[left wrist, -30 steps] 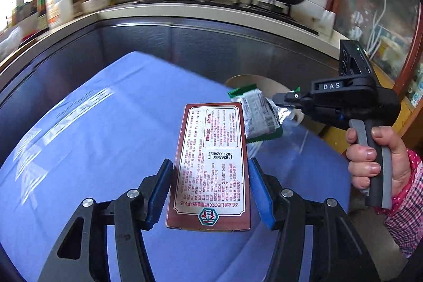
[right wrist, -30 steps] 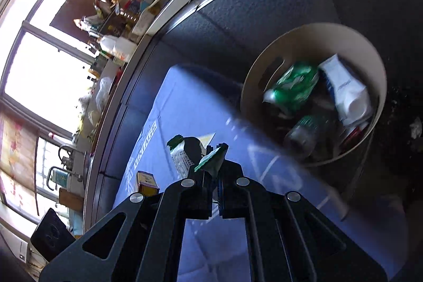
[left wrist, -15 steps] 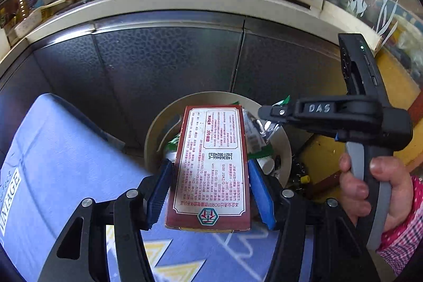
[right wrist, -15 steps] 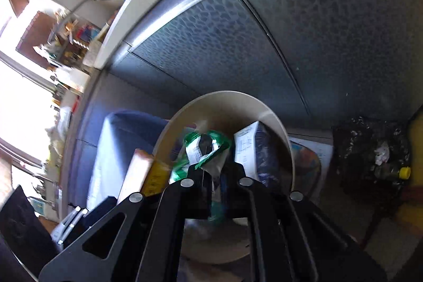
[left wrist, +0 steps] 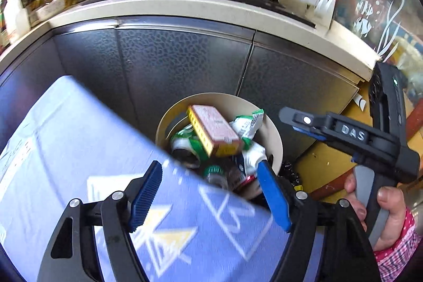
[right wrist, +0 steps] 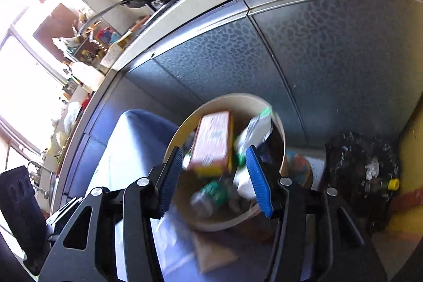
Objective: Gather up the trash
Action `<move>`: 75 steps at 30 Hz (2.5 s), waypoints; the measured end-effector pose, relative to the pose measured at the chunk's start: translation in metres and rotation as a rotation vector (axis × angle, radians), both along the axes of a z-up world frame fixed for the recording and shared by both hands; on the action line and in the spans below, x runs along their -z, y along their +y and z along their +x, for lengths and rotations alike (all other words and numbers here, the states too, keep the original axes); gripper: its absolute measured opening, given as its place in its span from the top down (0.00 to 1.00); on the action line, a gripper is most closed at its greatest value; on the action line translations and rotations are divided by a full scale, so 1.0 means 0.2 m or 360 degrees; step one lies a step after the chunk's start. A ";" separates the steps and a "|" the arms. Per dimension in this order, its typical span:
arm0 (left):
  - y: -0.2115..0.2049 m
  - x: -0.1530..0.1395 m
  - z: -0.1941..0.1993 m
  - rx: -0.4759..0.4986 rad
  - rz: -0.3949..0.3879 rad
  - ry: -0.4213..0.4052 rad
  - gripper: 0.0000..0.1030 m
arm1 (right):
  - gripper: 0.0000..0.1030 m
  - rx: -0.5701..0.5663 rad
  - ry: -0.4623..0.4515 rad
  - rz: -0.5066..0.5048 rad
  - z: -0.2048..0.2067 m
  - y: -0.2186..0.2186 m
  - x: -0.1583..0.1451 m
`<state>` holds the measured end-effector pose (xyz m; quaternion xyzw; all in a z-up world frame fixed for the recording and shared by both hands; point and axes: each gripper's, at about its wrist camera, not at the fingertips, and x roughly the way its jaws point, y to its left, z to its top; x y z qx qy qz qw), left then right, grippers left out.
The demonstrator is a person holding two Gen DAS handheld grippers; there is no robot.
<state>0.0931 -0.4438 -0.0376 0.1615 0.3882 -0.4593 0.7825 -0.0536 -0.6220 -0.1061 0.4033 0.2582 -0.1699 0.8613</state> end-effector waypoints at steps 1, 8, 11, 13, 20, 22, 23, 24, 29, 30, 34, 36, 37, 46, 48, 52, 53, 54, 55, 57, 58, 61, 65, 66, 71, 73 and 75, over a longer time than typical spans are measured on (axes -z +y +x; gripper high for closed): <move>0.06 -0.01 -0.03 -0.0019 -0.0013 -0.0011 0.24 | 0.50 0.0000 -0.0004 -0.0017 -0.04 0.06 -0.01; 0.38 -0.08 -0.23 -0.0173 -0.0035 -0.0131 0.11 | 0.38 0.0029 0.0008 -0.0197 -0.33 0.53 -0.07; 0.53 -0.10 -0.30 -0.0235 -0.0045 -0.0173 0.06 | 0.35 0.0055 0.0020 -0.0231 -0.43 0.69 -0.09; 0.61 -0.11 -0.36 -0.0272 -0.0047 -0.0196 0.04 | 0.31 0.0077 0.0022 -0.0262 -0.50 0.79 -0.10; 0.83 -0.17 -0.51 -0.0324 -0.0110 -0.0240 0.04 | 0.22 0.0028 0.0033 -0.0299 -0.64 1.06 -0.14; 0.89 -0.19 -0.54 -0.0331 -0.0127 -0.0245 0.04 | 0.19 0.0020 0.0023 -0.0300 -0.67 1.13 -0.16; 0.91 -0.19 -0.55 -0.0343 -0.0132 -0.0251 0.04 | 0.18 0.0012 0.0024 -0.0306 -0.68 1.16 -0.17; 0.94 -0.20 -0.57 -0.0353 -0.0138 -0.0258 0.04 | 0.17 0.0005 0.0026 -0.0314 -0.69 1.19 -0.18; 1.05 -0.23 -0.62 -0.0392 -0.0186 -0.0307 0.04 | 0.10 0.0023 0.0026 -0.0331 -0.77 1.30 -0.22; 1.07 -0.24 -0.64 -0.0400 -0.0195 -0.0318 0.04 | 0.10 0.0023 0.0029 -0.0333 -0.78 1.31 -0.22; 1.14 -0.27 -0.68 -0.0431 -0.0238 -0.0363 0.04 | 0.06 0.0050 0.0046 -0.0353 -0.84 1.38 -0.25; 1.16 -0.29 -0.71 -0.0450 -0.0241 -0.0388 0.04 | 0.06 0.0060 0.0046 -0.0364 -0.86 1.40 -0.26; 1.18 -0.30 -0.72 -0.0461 -0.0243 -0.0402 0.04 | 0.06 0.0070 0.0050 -0.0374 -0.87 1.41 -0.26; 1.23 -0.36 -0.80 -0.0505 -0.0289 -0.0493 0.04 | 0.06 0.0040 0.0052 -0.0400 -0.91 1.48 -0.26; 1.24 -0.37 -0.82 -0.0502 -0.0289 -0.0520 0.04 | 0.06 0.0037 0.0050 -0.0397 -0.91 1.47 -0.26; 1.24 -0.38 -0.84 -0.0512 -0.0275 -0.0549 0.04 | 0.06 0.0040 0.0045 -0.0396 -0.91 1.48 -0.26; 1.24 -0.38 -0.84 -0.0512 -0.0273 -0.0548 0.04 | 0.06 0.0040 0.0042 -0.0396 -0.91 1.48 -0.26; 1.24 -0.38 -0.84 -0.0512 -0.0271 -0.0544 0.04 | 0.06 0.0043 0.0037 -0.0398 -0.91 1.48 -0.26; 1.24 -0.38 -0.84 -0.0514 -0.0270 -0.0543 0.04 | 0.06 0.0047 0.0032 -0.0399 -0.92 1.48 -0.26; 1.24 -0.38 -0.84 -0.0529 -0.0262 -0.0550 0.04 | 0.06 0.0063 0.0017 -0.0405 -0.93 1.47 -0.26; 1.24 -0.38 -0.84 -0.0537 -0.0255 -0.0551 0.04 | 0.06 0.0071 0.0015 -0.0410 -0.92 1.46 -0.27; 1.24 -0.37 -0.82 -0.0558 -0.0225 -0.0534 0.04 | 0.06 0.0077 0.0018 -0.0408 -0.92 1.45 -0.26; 1.23 -0.34 -0.78 -0.0591 -0.0187 -0.0498 0.04 | 0.06 0.0082 0.0021 -0.0406 -0.89 1.42 -0.27; 1.23 -0.34 -0.78 -0.0594 -0.0173 -0.0491 0.04 | 0.06 0.0081 0.0024 -0.0405 -0.89 1.41 -0.27; 1.20 -0.31 -0.76 -0.0615 -0.0092 -0.0508 0.04 | 0.06 0.0080 0.0056 -0.0401 -0.86 1.41 -0.26; 1.18 -0.30 -0.76 -0.0601 -0.0062 -0.0496 0.04 | 0.06 0.0069 0.0067 -0.0410 -0.86 1.42 -0.25; 1.17 -0.29 -0.75 -0.0579 -0.0056 -0.0461 0.04 | 0.06 0.0075 0.0069 -0.0411 -0.86 1.41 -0.24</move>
